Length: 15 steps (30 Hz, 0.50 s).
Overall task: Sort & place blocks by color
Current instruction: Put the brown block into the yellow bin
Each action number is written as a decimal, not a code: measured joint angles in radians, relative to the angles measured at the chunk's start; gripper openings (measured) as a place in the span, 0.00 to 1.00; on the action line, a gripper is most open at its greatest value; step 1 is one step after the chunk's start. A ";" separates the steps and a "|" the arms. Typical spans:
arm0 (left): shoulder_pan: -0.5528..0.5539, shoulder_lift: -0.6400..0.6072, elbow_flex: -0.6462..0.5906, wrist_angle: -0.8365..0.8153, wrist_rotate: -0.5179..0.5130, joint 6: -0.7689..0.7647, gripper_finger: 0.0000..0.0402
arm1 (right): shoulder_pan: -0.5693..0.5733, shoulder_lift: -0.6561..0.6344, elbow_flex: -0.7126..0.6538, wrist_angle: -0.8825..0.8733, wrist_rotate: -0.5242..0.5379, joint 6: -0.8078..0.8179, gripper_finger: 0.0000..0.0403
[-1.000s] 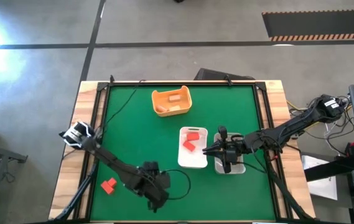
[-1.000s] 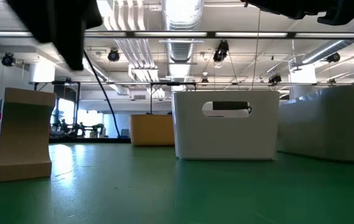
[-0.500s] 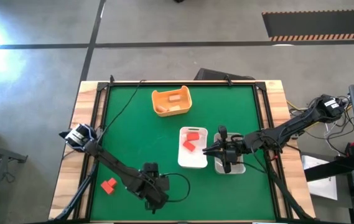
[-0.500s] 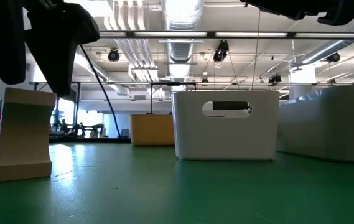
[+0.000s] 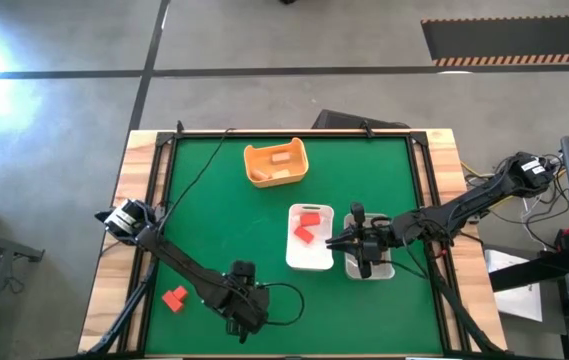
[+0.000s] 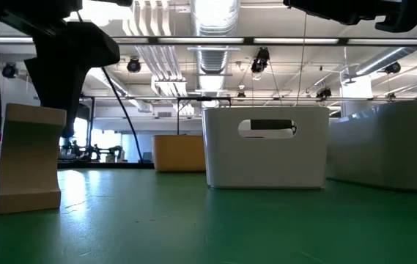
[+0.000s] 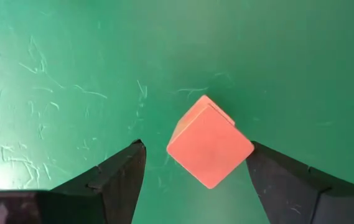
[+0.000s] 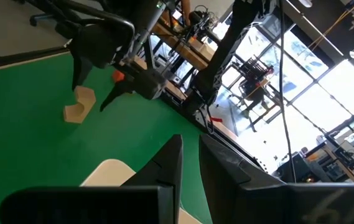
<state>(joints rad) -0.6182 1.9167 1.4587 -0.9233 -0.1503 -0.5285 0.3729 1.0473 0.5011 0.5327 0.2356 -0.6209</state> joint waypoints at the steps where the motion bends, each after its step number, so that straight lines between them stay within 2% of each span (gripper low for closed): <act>1: 0.000 0.000 -0.004 0.002 0.000 0.011 0.64 | 0.000 0.000 0.000 0.000 0.000 0.000 0.11; 5: 0.001 0.000 -0.006 0.003 -0.012 0.020 0.58 | 0.000 0.000 0.000 0.001 0.000 0.000 0.11; 15: 0.001 0.000 -0.006 0.053 -0.017 0.011 0.30 | 0.000 0.000 0.000 0.002 0.000 0.009 0.11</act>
<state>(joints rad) -0.6170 1.9167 1.4528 -0.8706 -0.1670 -0.5171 0.3725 1.0473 0.5011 0.5345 0.2356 -0.6115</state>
